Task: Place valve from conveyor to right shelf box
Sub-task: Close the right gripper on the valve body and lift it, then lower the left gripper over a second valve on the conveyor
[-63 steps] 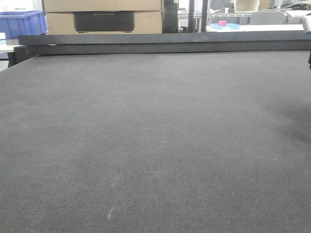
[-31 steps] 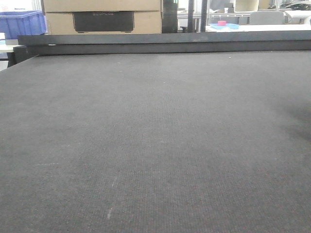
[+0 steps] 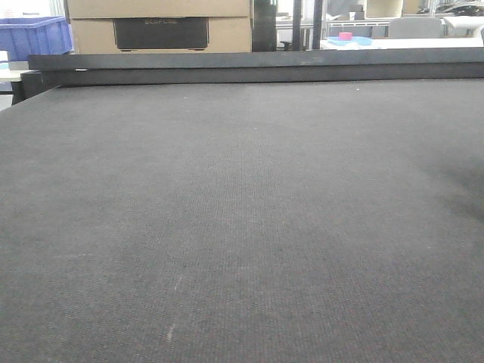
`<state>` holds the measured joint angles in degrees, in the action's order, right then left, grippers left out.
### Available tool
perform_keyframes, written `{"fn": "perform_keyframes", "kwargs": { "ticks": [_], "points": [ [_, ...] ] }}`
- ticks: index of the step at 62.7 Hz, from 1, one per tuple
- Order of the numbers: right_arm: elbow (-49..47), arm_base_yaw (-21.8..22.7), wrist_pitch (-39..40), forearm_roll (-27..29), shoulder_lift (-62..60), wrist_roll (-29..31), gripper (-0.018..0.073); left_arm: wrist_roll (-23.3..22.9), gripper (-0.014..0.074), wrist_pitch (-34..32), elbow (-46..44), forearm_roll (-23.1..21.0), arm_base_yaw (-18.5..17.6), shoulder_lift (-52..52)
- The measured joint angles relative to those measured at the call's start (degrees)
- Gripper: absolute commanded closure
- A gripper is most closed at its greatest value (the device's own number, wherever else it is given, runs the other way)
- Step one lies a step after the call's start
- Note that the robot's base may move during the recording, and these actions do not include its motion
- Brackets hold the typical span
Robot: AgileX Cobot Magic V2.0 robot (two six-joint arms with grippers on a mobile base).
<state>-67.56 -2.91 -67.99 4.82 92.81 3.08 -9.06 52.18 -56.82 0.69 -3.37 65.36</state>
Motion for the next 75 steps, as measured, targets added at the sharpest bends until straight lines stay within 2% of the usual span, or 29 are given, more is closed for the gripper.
{"fn": "perform_keyframes", "kwargs": {
  "ticks": [4, 14, 27, 38, 43, 50, 59, 67, 75],
  "points": [
    [0.0, 0.0, -0.7, 0.26, 0.0, 0.0, 0.0325, 0.0, 0.0707, 0.0, 0.0, 0.0, 0.0, 0.0],
    [0.0, 0.0, -0.97, 0.42, 0.0, 0.0, 0.0731, 0.0, 0.0707, 0.0, 0.0, 0.0, 0.0, 0.0],
    [0.0, 0.0, -0.97, 0.51, 0.0, 0.0, 0.0722, -0.16, 0.0707, 0.12, -0.36, 0.0, 0.22, 0.11],
    [0.0, 0.0, -0.97, 0.62, 0.0, 0.0, 0.0722, -1.16, 0.0707, 6.93, -5.36, -0.32, 3.34, 2.26],
    [0.0, 0.0, -0.97, 0.62, 0.0, 0.0, 0.0722, 1.09, 0.0707, 9.2, -7.69, -0.32, 4.74, 4.37],
    [0.0, 0.0, -0.66, 0.62, 0.0, 0.0, 0.0722, 9.06, 0.0707, 10.74, -10.56, 0.0, 5.3, 7.69],
    [0.0, 0.0, -0.18, 0.62, 0.0, 0.0, 0.0722, 14.15, 0.0693, 11.34, -11.44, -0.1, 5.3, 11.69],
    [0.0, 0.0, 0.17, 0.62, 0.0, 0.0, 0.0722, 16.82, 0.0529, 11.74, -11.44, -0.21, 5.3, 14.31],
    [-0.09, 0.0, 0.78, 0.62, 0.0, 0.0, 0.0722, 17.64, 0.0242, 11.74, -11.44, -0.69, 5.3, 15.86]
  ]
}}
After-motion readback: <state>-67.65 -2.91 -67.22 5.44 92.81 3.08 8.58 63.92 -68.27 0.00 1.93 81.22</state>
